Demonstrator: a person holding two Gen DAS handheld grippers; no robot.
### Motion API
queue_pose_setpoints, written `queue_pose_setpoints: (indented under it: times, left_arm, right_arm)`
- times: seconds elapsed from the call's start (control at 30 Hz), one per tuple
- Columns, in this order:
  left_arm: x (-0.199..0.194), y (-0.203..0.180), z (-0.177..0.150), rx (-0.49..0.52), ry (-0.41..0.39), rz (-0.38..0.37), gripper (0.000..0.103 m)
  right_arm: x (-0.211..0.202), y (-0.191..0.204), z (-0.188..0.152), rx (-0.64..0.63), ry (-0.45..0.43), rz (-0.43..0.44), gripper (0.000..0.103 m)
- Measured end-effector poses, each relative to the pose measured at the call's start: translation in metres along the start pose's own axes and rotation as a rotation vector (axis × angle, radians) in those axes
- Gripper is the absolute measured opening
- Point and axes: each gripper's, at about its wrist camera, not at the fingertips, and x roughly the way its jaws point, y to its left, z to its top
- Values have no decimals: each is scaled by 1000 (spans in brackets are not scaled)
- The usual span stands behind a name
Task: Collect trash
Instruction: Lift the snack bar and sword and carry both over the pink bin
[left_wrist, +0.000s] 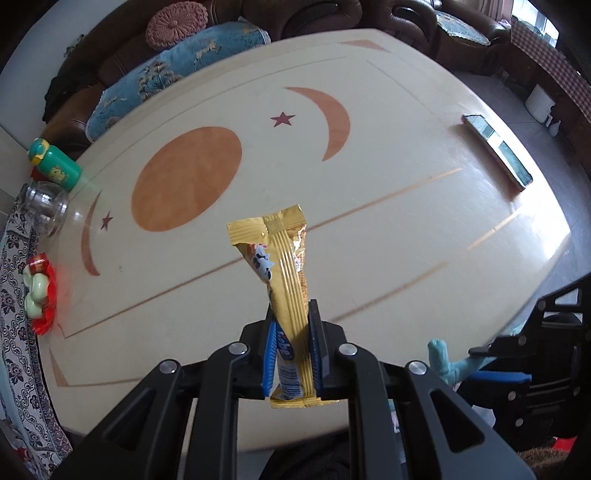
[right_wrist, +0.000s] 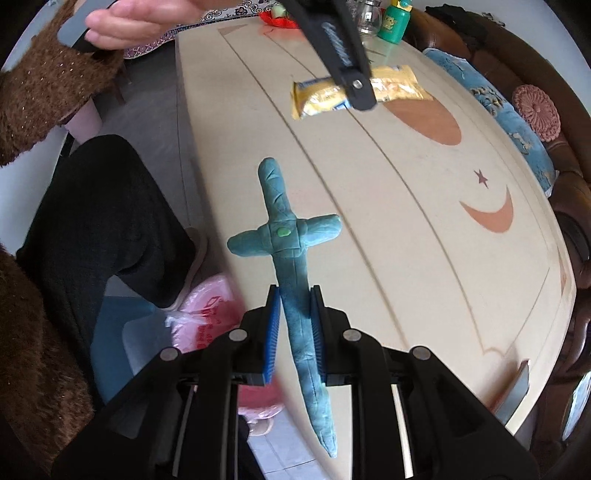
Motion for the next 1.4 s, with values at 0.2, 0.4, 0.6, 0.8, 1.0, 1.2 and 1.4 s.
queue_pose_setpoints:
  times: [0.2, 0.4, 0.6, 0.8, 1.0, 1.2, 1.4]
  left_arm:
    - [-26, -19, -41, 24, -14, 10, 16]
    - [-43, -40, -88, 34, -19, 1, 16]
    - [-52, -64, -131, 44, -17, -20, 16]
    - [-46, -90, -169, 77, 8, -37, 16]
    - [-31, -103, -191, 80, 36, -70, 16]
    - [-11, -112, -201, 99, 68, -95, 16]
    - [6, -121, -201, 117, 87, -121, 16]
  right_arm:
    - [-23, 24, -16, 38, -9, -20, 18]
    - [-36, 44, -31, 78, -19, -37, 18]
    - [-40, 60, -47, 112, -18, -50, 18]
    - [-36, 76, -63, 149, -8, -54, 18]
    - [-24, 88, -75, 171, 8, -49, 18]
    - [-9, 90, -84, 190, 23, -34, 18]
    - [10, 86, -88, 193, 39, -27, 18]
